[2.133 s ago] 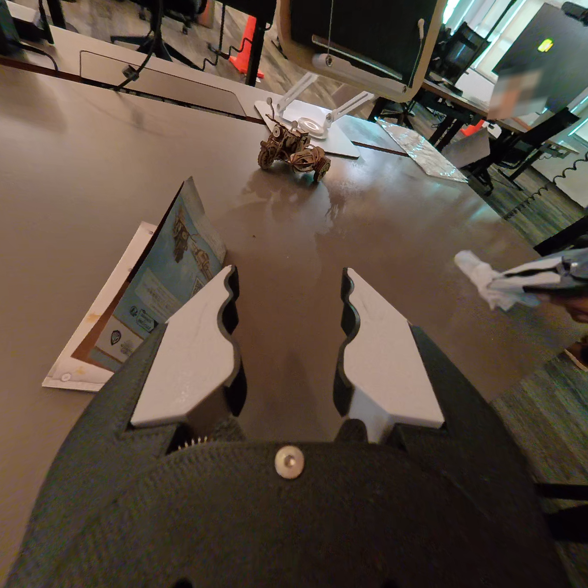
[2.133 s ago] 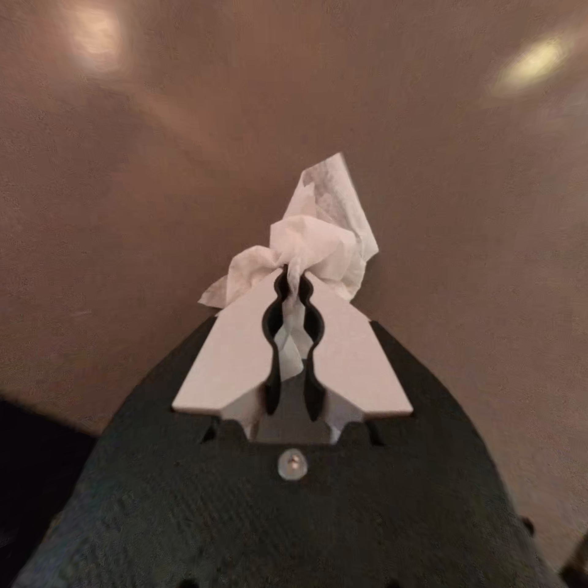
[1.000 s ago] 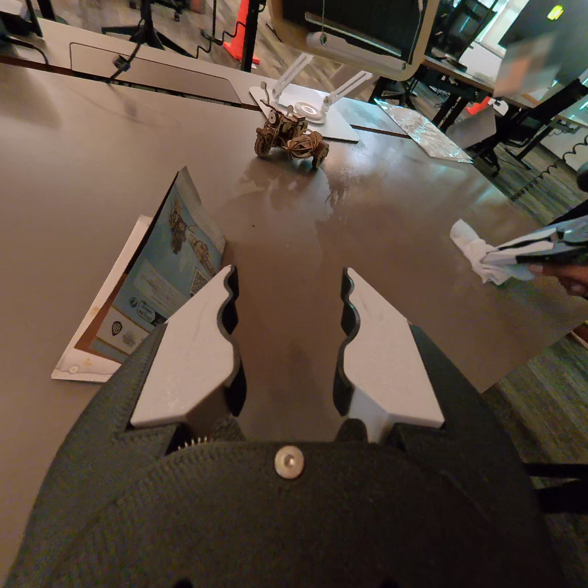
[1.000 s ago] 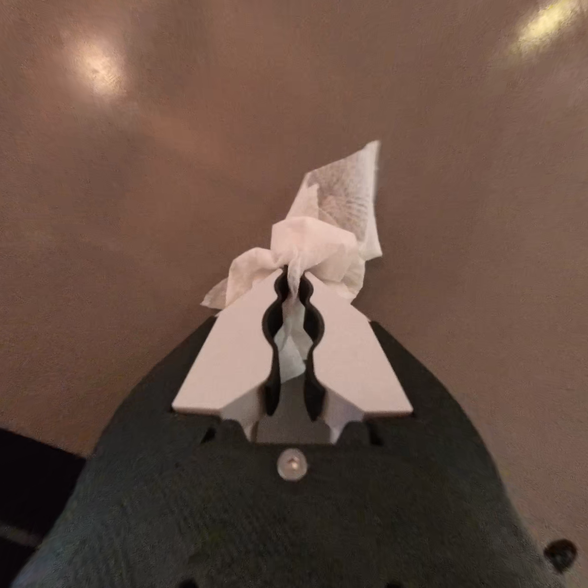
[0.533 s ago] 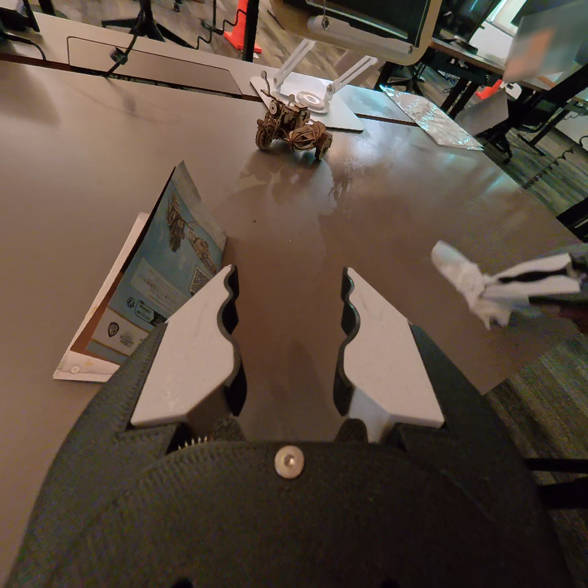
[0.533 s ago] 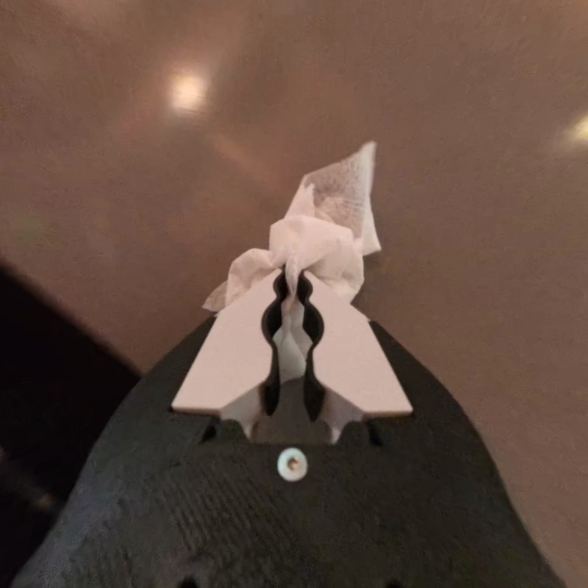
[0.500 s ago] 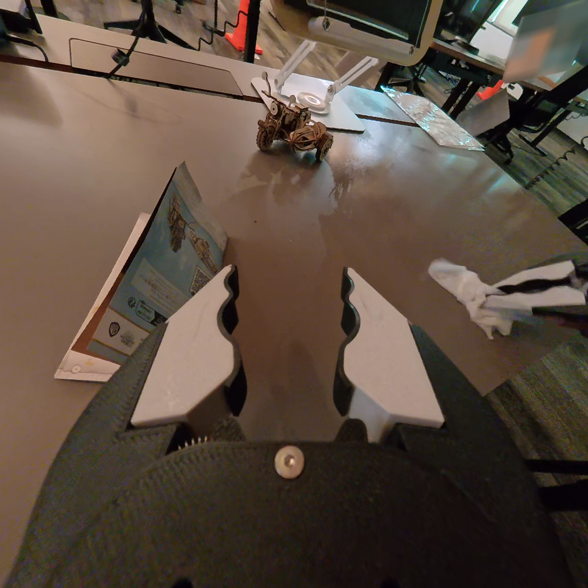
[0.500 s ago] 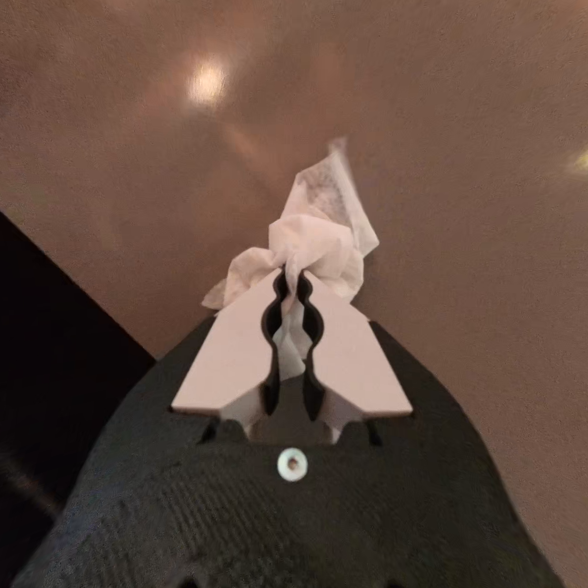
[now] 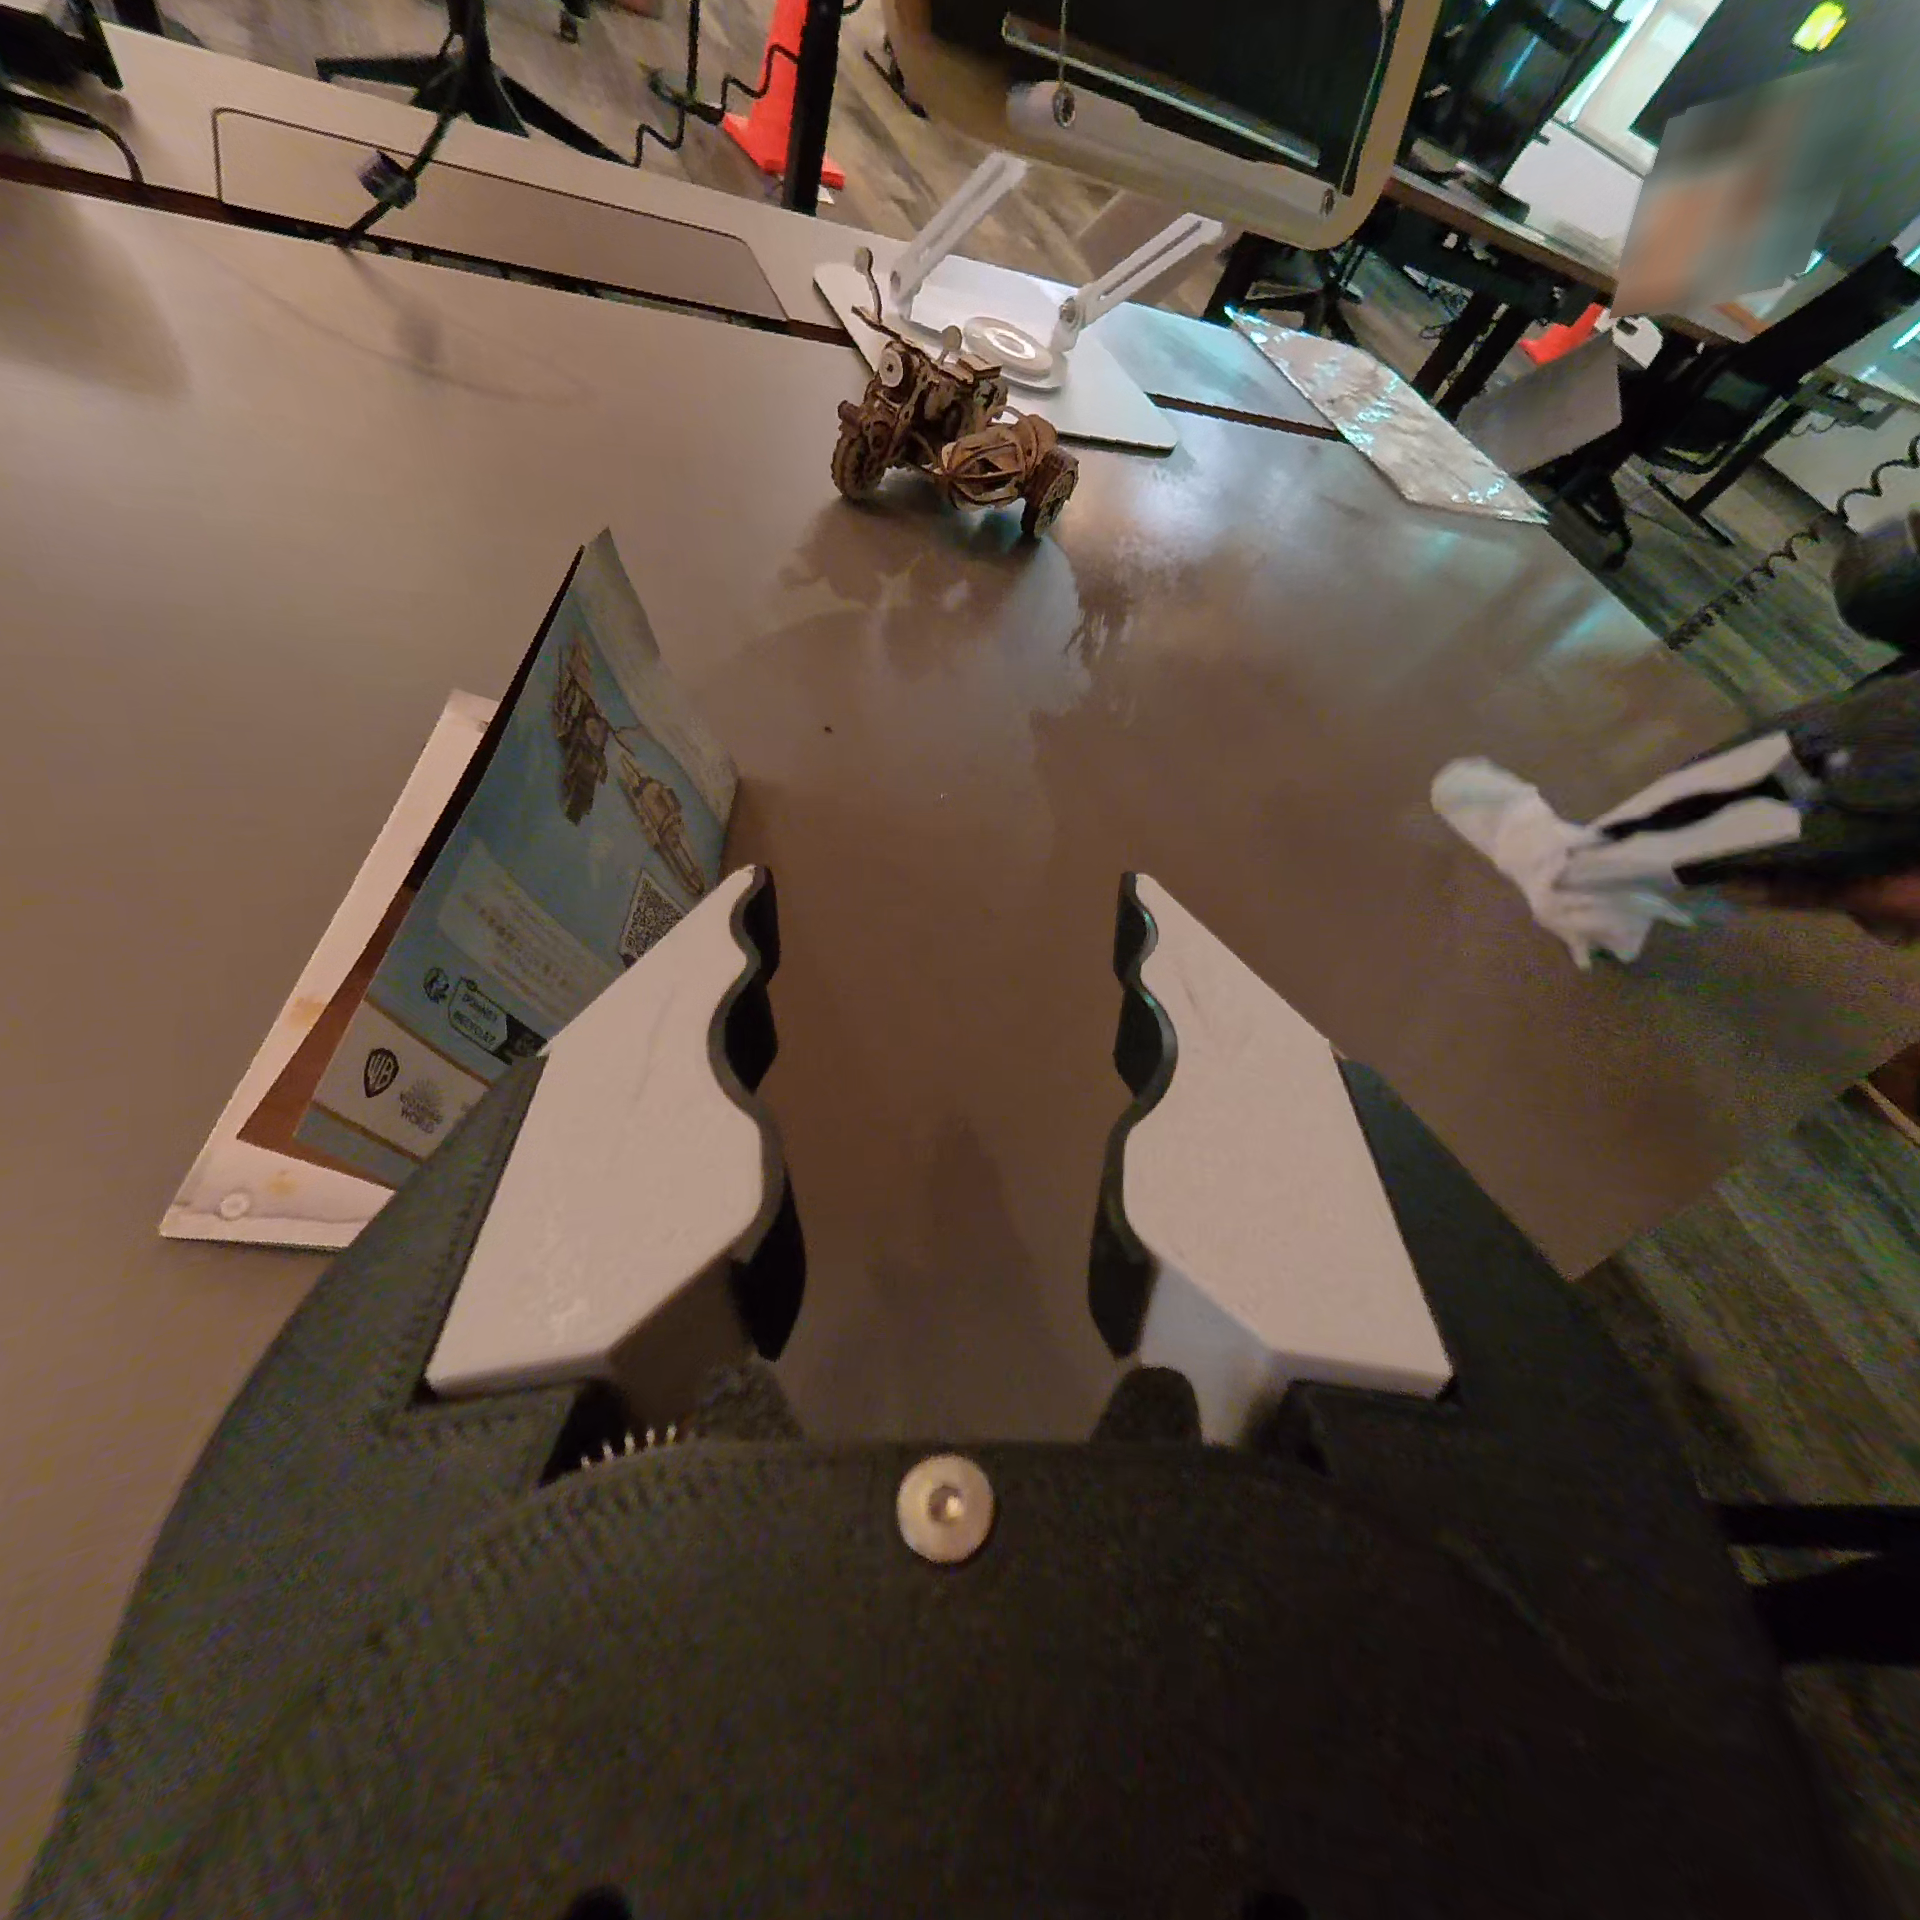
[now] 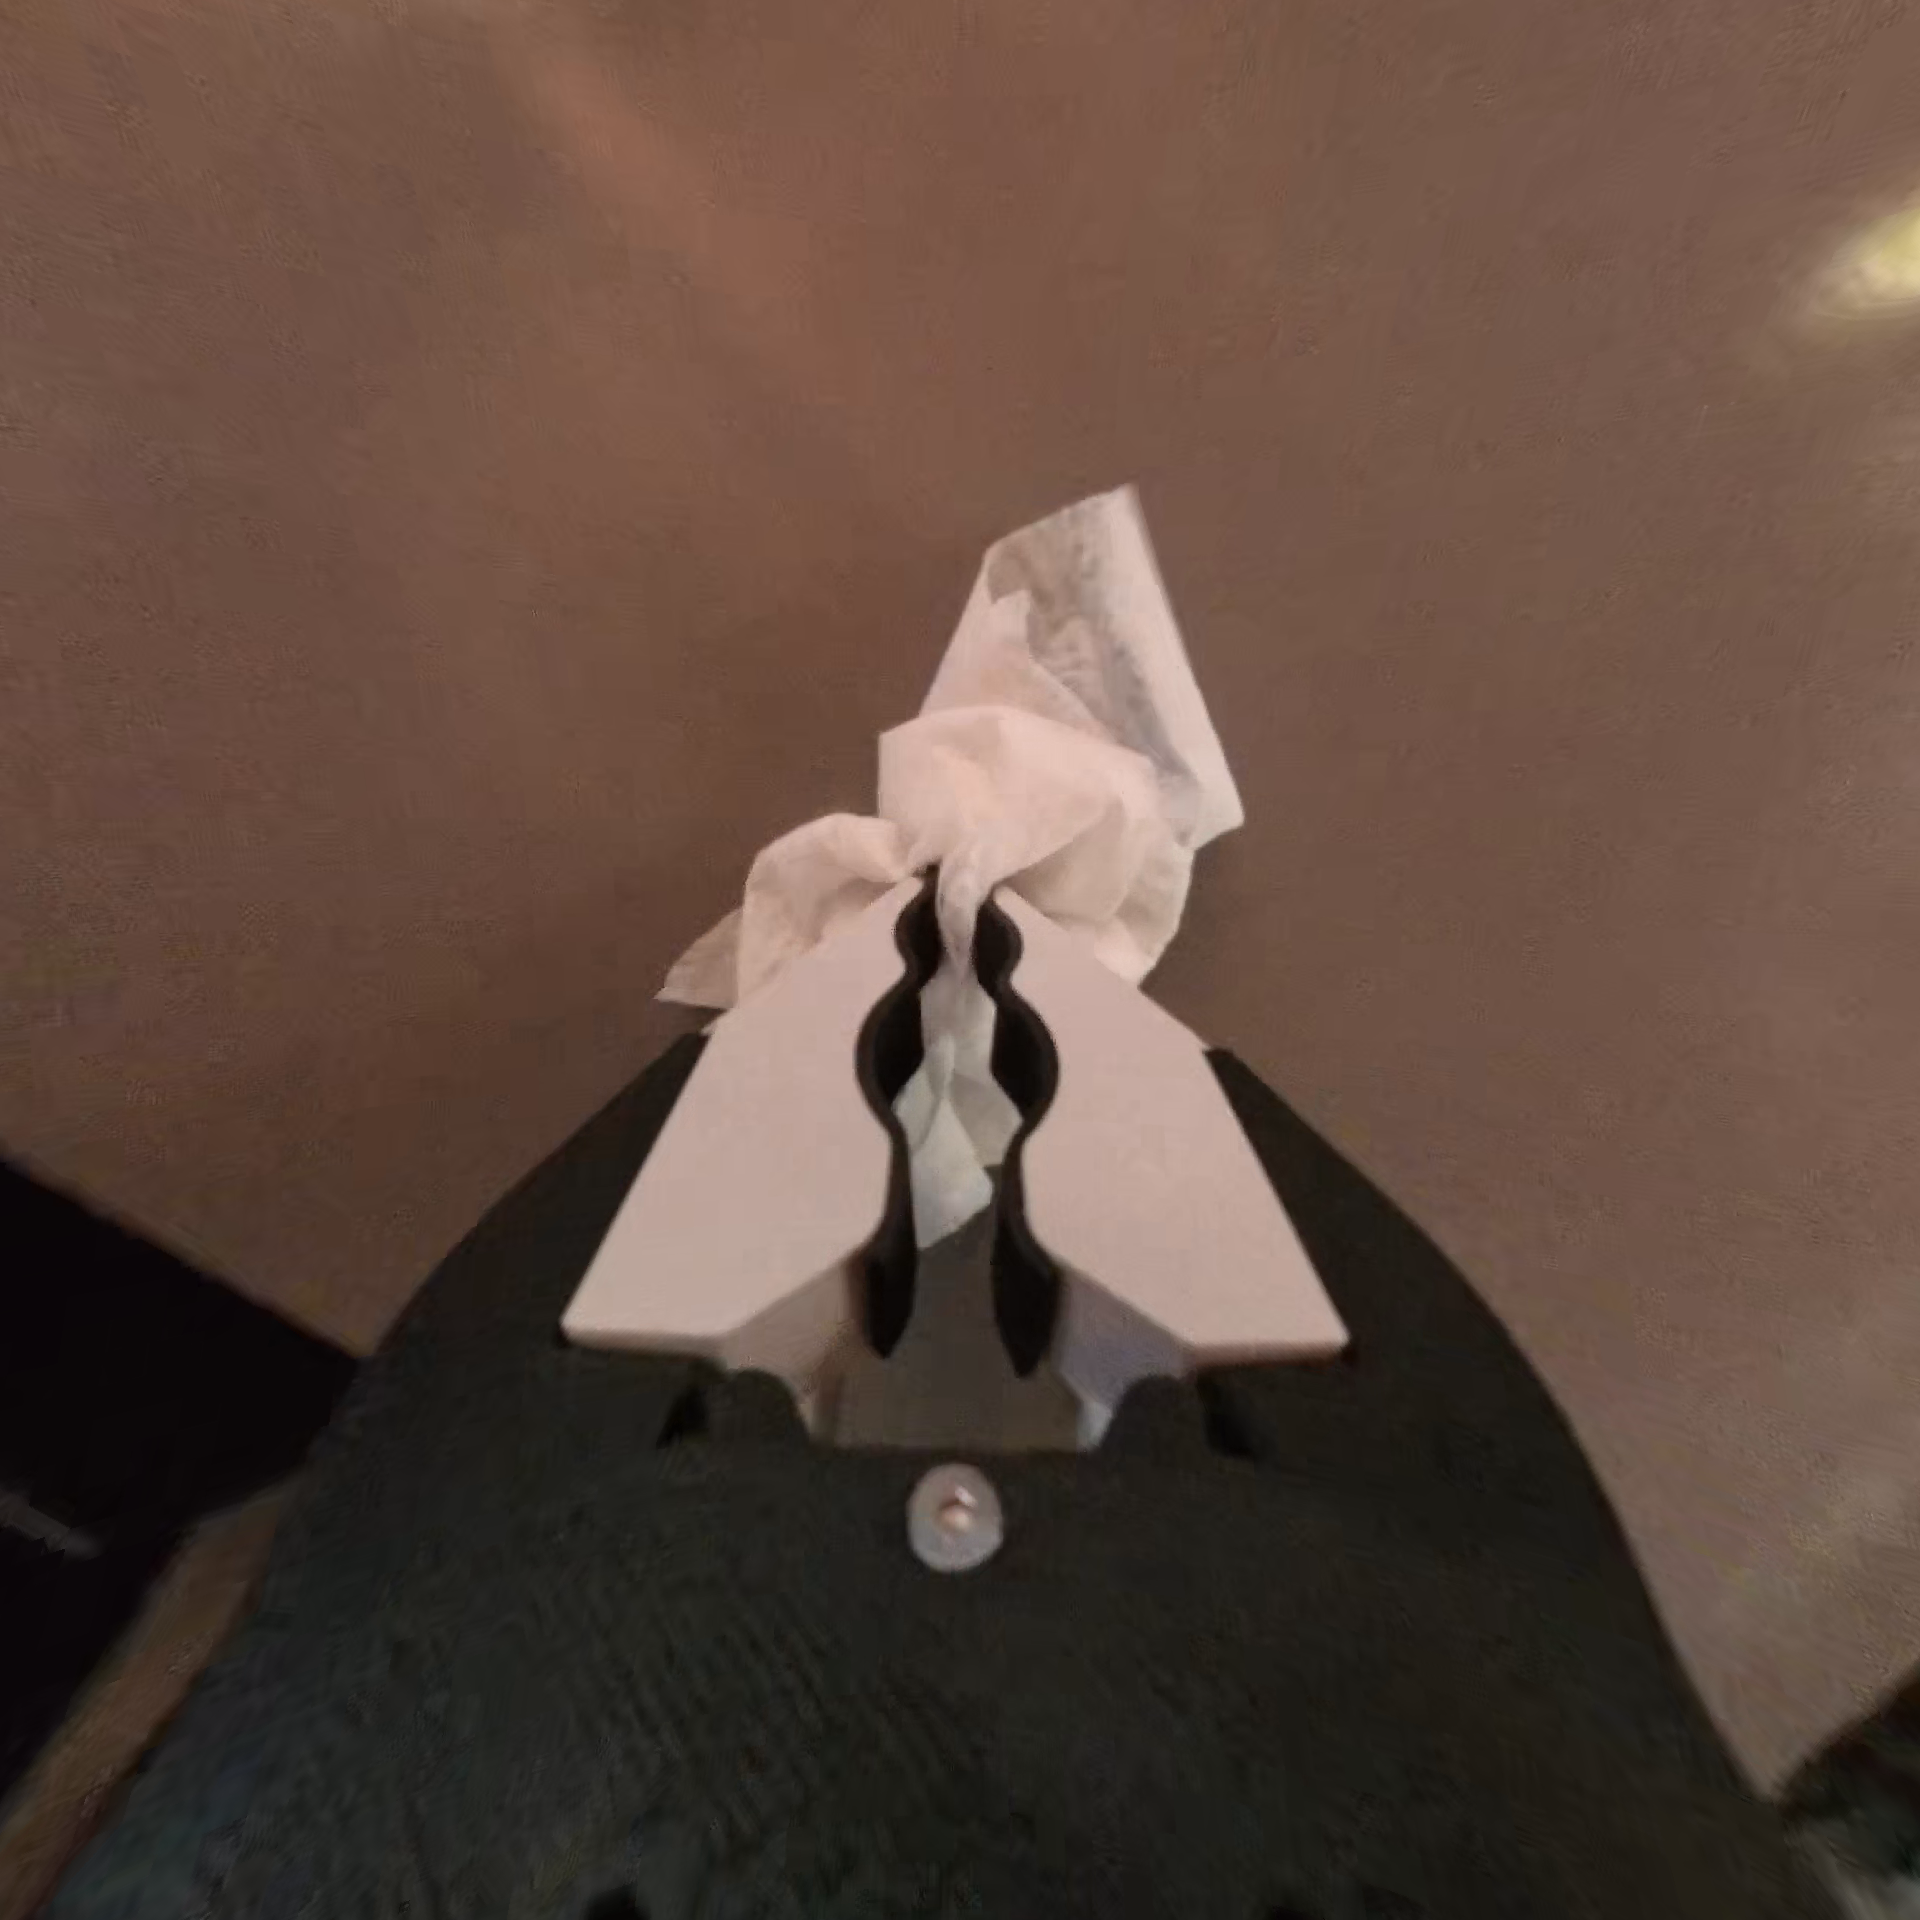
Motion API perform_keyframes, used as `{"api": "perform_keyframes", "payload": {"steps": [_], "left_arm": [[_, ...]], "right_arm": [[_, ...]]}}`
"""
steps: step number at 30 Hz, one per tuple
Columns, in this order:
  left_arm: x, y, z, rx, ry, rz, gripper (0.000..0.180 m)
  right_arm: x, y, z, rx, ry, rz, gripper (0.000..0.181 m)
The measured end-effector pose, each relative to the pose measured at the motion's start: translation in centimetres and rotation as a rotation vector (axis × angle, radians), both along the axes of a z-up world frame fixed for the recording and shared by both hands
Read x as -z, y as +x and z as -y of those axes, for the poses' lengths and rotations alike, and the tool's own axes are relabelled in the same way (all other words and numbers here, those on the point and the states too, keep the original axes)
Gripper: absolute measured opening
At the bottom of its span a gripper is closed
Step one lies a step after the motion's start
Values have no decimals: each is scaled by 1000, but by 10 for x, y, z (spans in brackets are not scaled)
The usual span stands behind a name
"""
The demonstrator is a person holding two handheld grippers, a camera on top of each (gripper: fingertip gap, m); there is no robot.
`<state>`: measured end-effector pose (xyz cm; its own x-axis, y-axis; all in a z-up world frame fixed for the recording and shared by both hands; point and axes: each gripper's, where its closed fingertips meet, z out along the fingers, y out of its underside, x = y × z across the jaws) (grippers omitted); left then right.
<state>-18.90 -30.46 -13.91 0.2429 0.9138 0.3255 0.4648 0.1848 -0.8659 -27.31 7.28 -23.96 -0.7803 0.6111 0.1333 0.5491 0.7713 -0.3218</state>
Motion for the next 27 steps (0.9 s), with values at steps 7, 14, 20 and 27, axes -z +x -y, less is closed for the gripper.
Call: {"api": "perform_keyframes", "payload": {"steps": [7,14,20,27], "left_arm": [[3,-1,-2,3,-29,9,61],[3,0,-2,4,-23,10,61],[4,0,-2,4,-31,13,60],[1,0,-1,-3,-6,5,60]], "right_arm": [[0,66,24,-250,46,81,6],[-2,-26,2,21,47,-77,5],[-2,49,38,-153,-82,40,5],[-3,-21,23,32,-47,-66,5]]}}
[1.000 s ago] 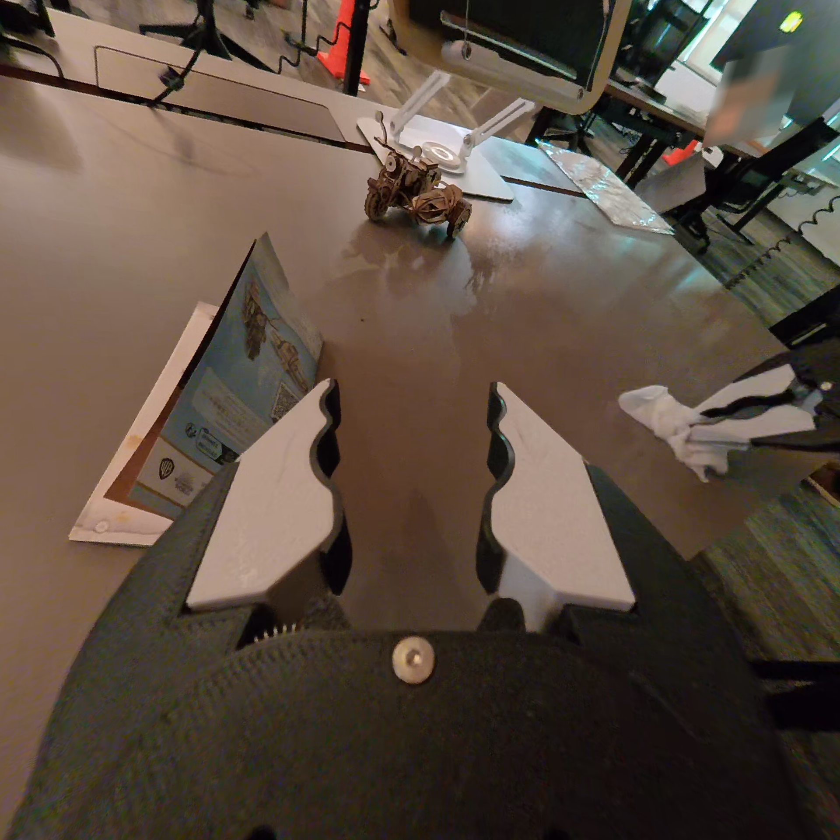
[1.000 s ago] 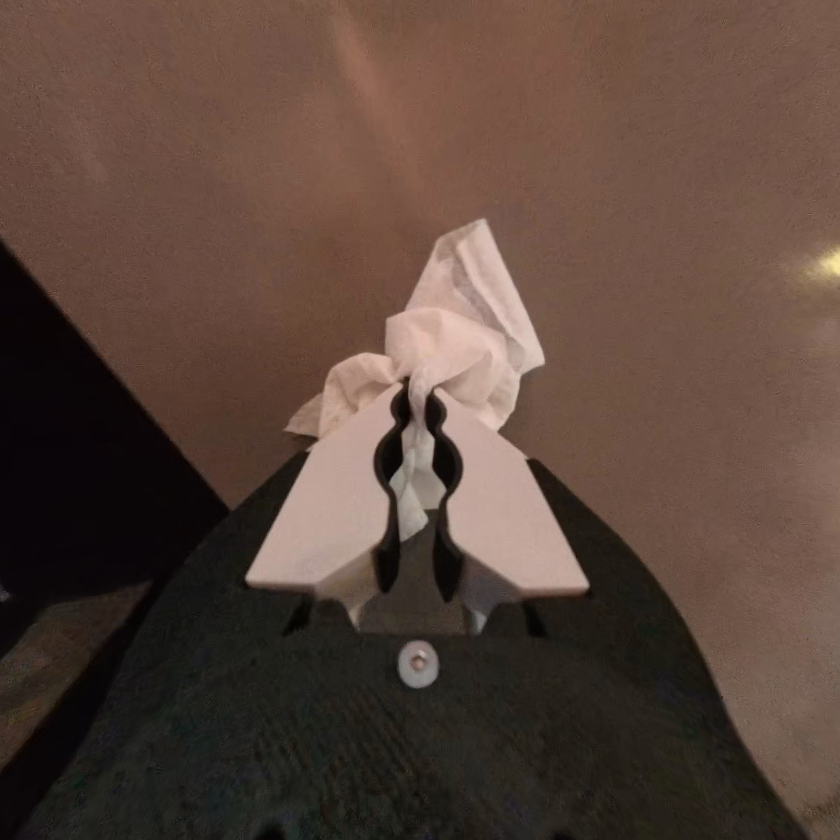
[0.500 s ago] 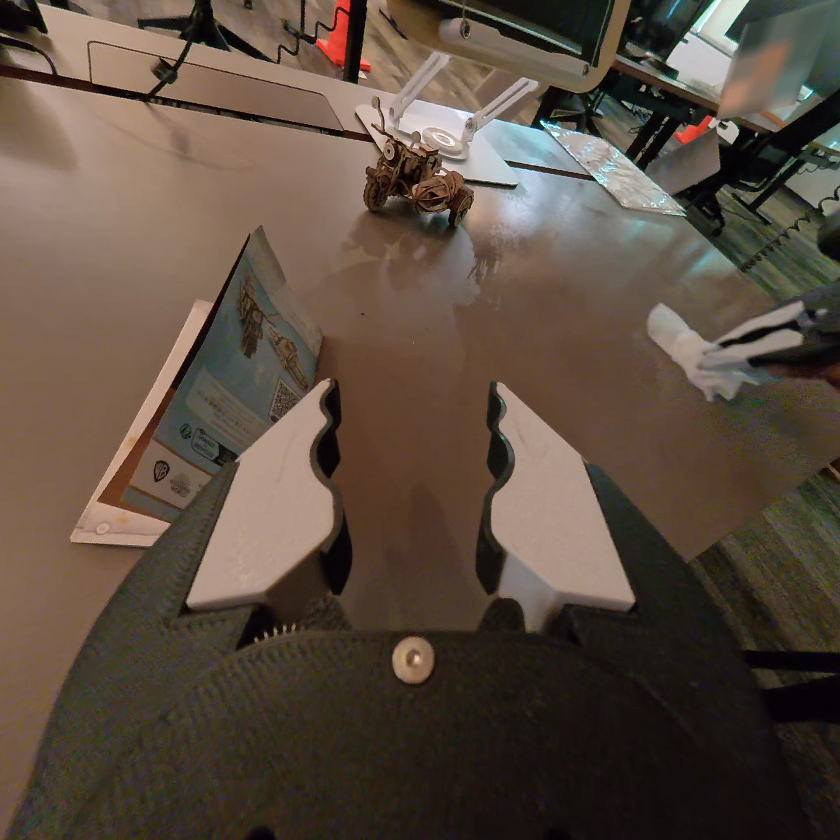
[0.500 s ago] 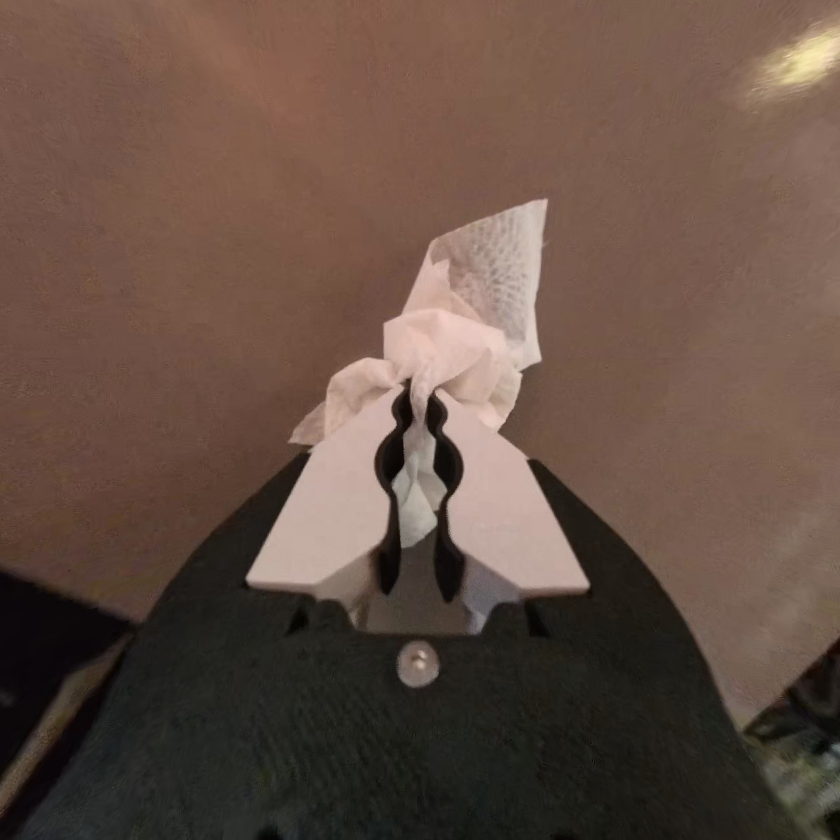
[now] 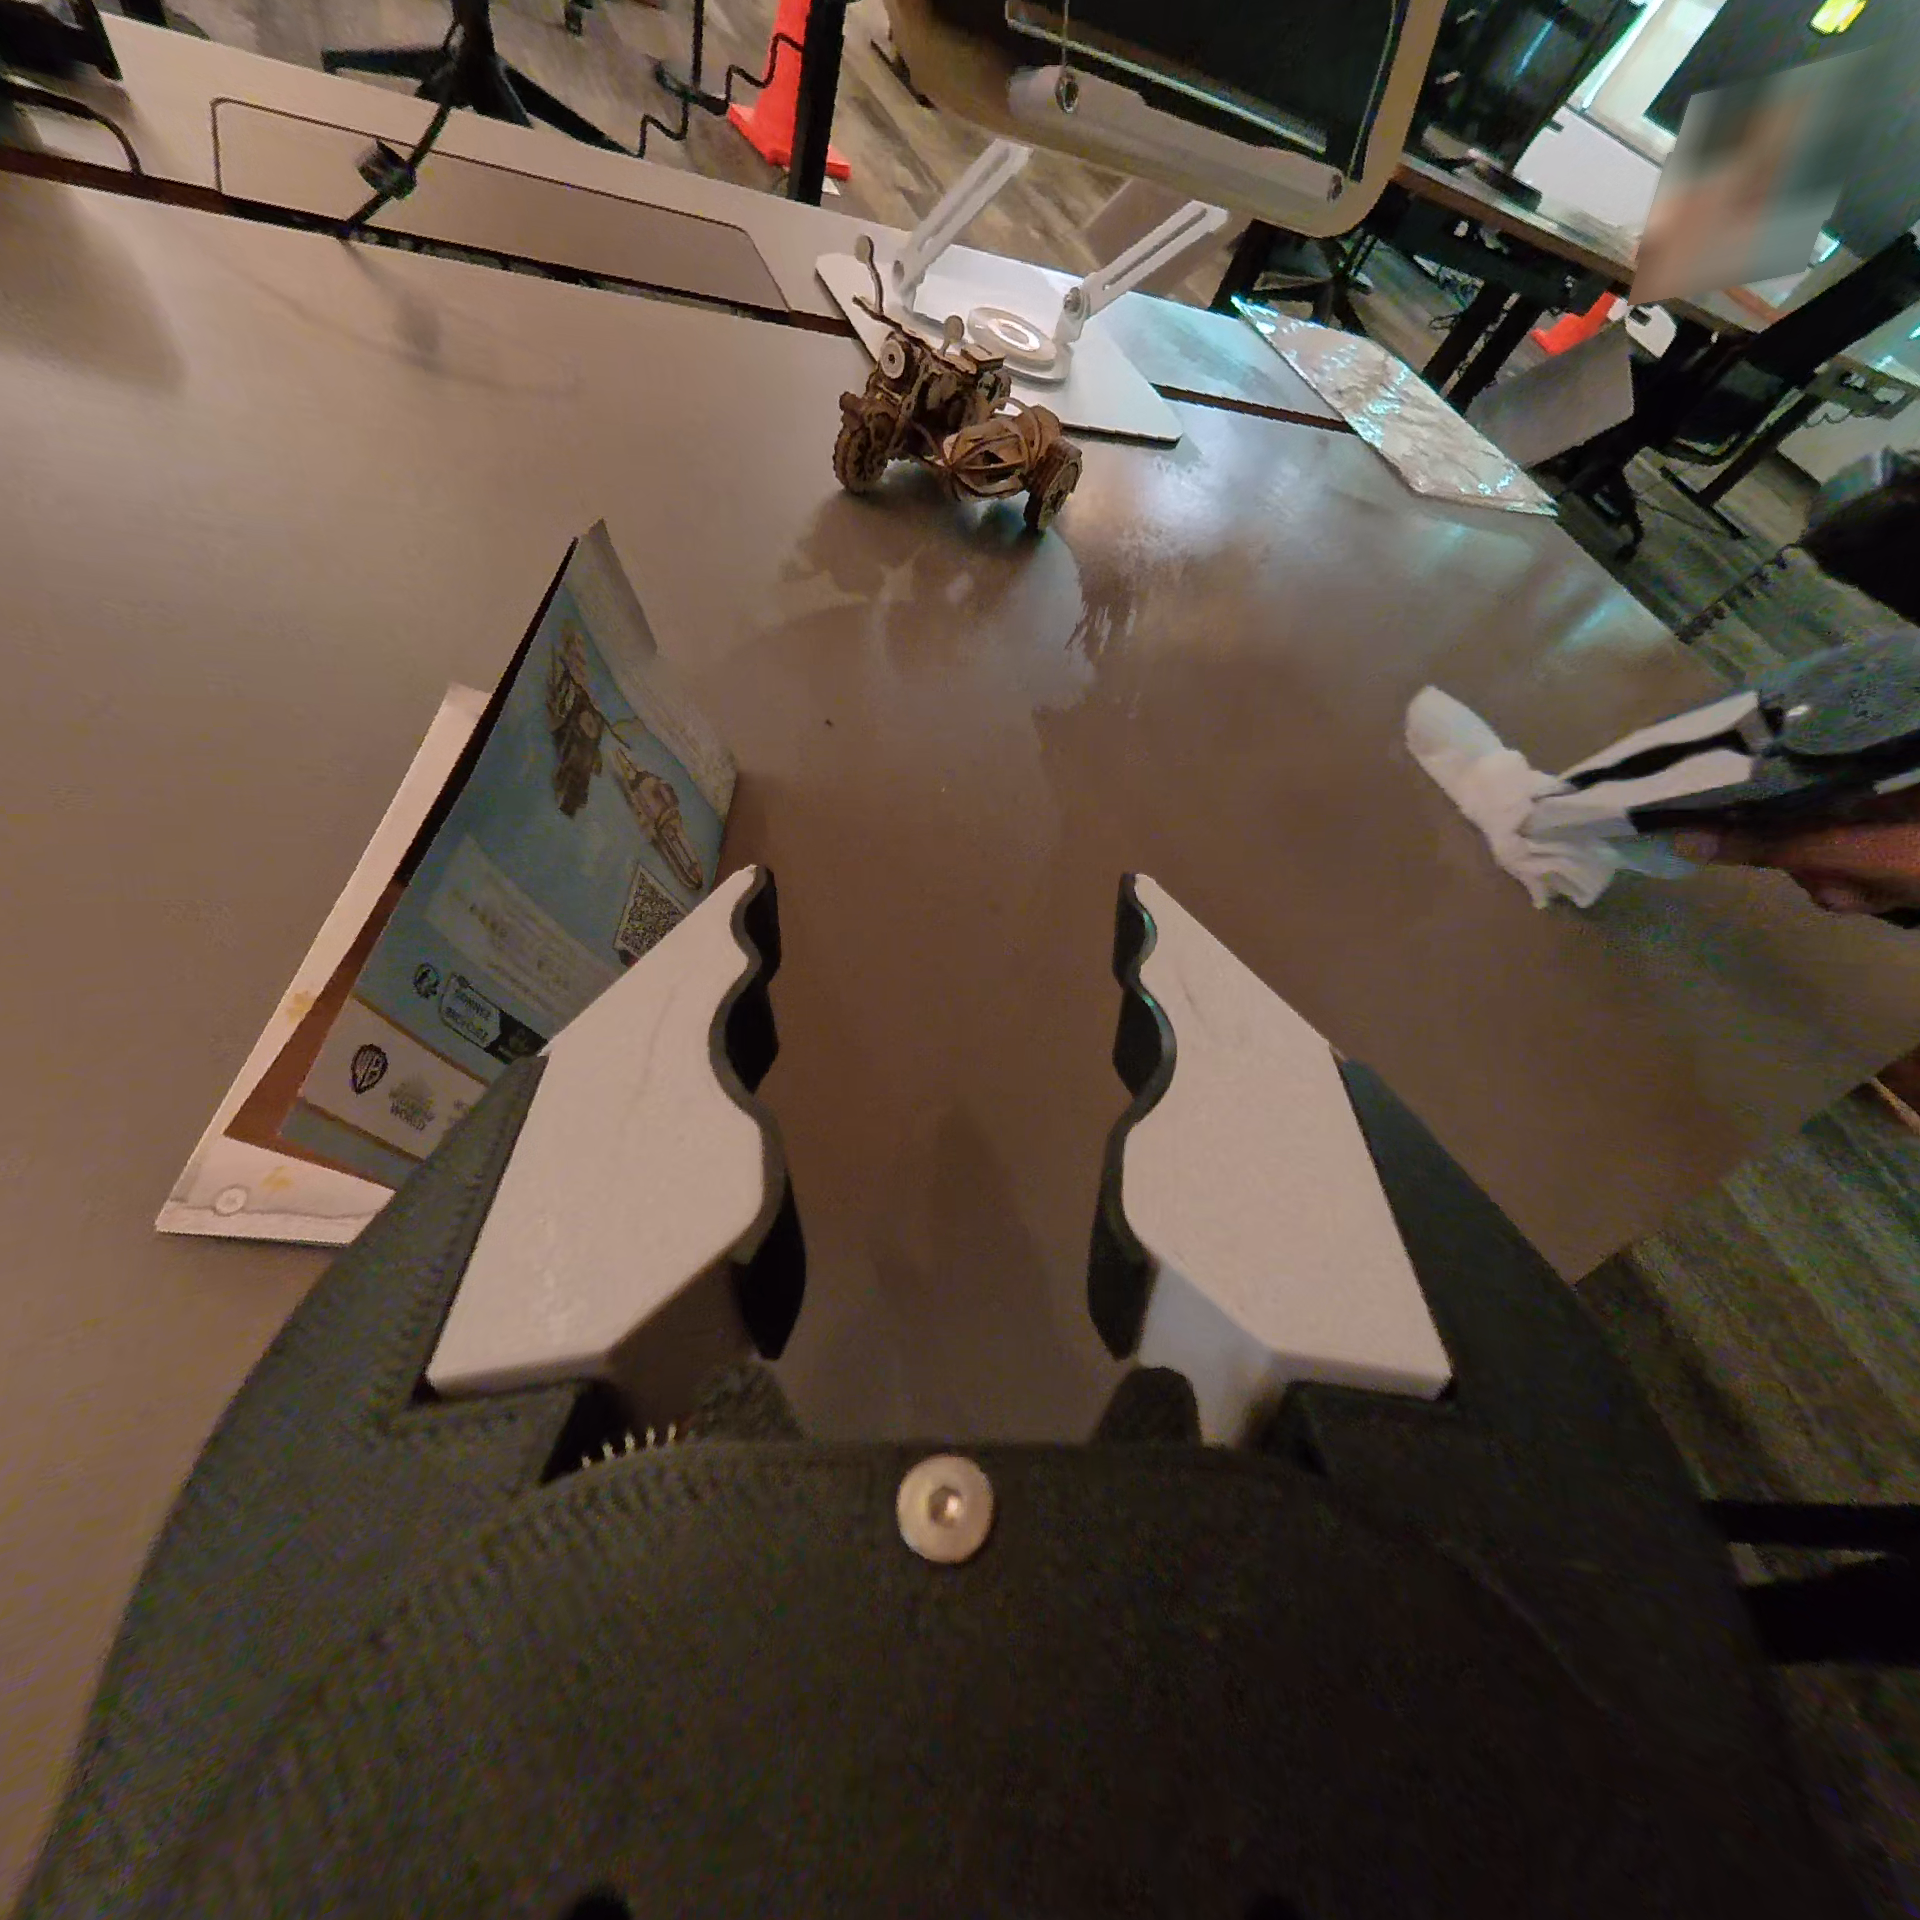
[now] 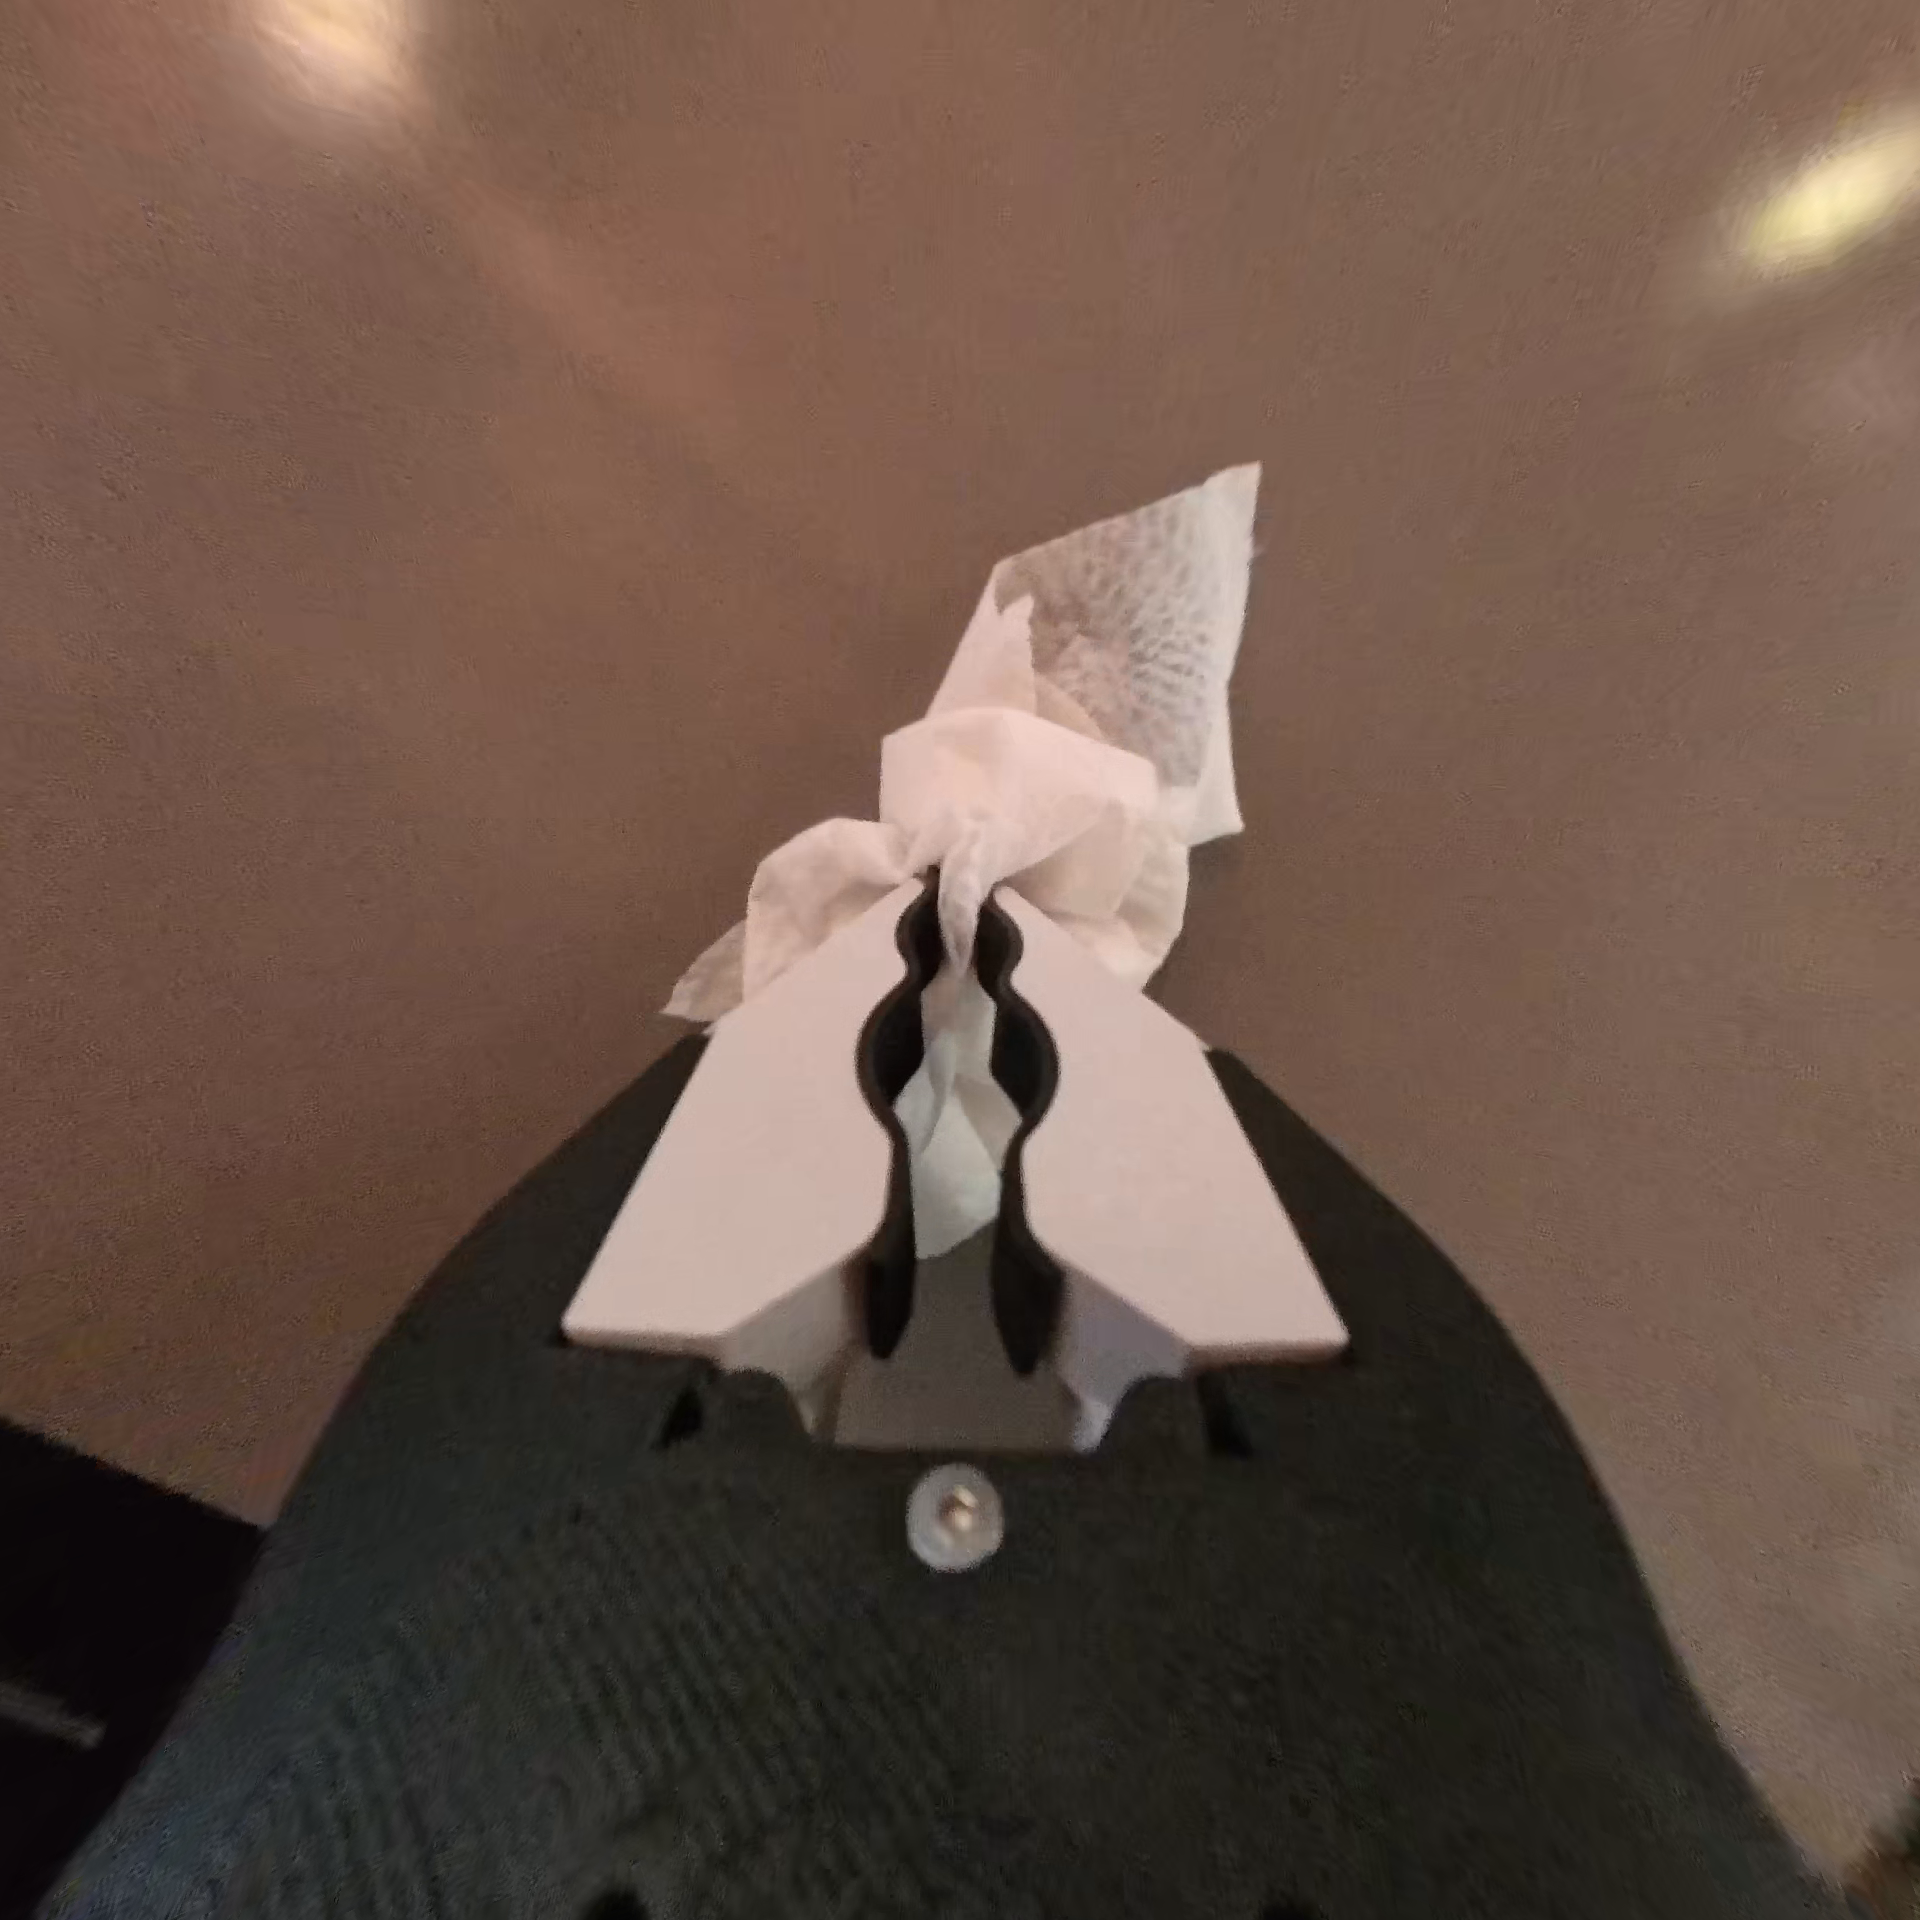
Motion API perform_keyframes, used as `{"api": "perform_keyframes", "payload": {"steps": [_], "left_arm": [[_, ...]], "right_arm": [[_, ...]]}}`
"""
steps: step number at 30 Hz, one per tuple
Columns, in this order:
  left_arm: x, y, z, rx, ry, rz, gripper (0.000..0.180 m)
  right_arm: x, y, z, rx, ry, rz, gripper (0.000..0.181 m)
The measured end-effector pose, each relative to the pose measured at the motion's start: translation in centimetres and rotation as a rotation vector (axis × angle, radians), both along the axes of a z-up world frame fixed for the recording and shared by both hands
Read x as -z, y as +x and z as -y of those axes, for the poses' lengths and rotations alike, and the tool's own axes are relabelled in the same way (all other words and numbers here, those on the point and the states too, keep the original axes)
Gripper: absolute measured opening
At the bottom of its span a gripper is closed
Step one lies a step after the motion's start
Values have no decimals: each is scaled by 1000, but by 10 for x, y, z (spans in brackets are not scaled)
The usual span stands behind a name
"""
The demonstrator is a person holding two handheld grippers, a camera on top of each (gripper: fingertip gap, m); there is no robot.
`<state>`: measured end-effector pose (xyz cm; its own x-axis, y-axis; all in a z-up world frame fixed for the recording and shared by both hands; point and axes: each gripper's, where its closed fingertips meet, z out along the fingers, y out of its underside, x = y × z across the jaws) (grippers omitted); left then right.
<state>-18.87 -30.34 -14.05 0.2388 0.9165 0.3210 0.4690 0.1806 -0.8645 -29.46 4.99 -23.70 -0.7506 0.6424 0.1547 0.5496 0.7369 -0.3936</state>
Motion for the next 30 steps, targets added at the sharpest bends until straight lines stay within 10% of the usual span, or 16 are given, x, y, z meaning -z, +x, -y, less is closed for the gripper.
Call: {"api": "perform_keyframes", "payload": {"steps": [13,17,21,26,30], "left_arm": [[-1,0,1,-5,11,-2,61],[-1,0,2,-10,10,-3,60],[-1,0,1,-4,16,-2,61],[-1,0,2,-7,15,-4,61],[0,0,0,-2,3,0,61]], "right_arm": [[0,39,42,-249,-23,-29,5],[-1,8,18,43,-96,17,5],[-1,62,43,-246,-67,34,6],[-1,-14,-2,78,-65,-16,5],[-1,87,63,-435,-128,129,6]]}}
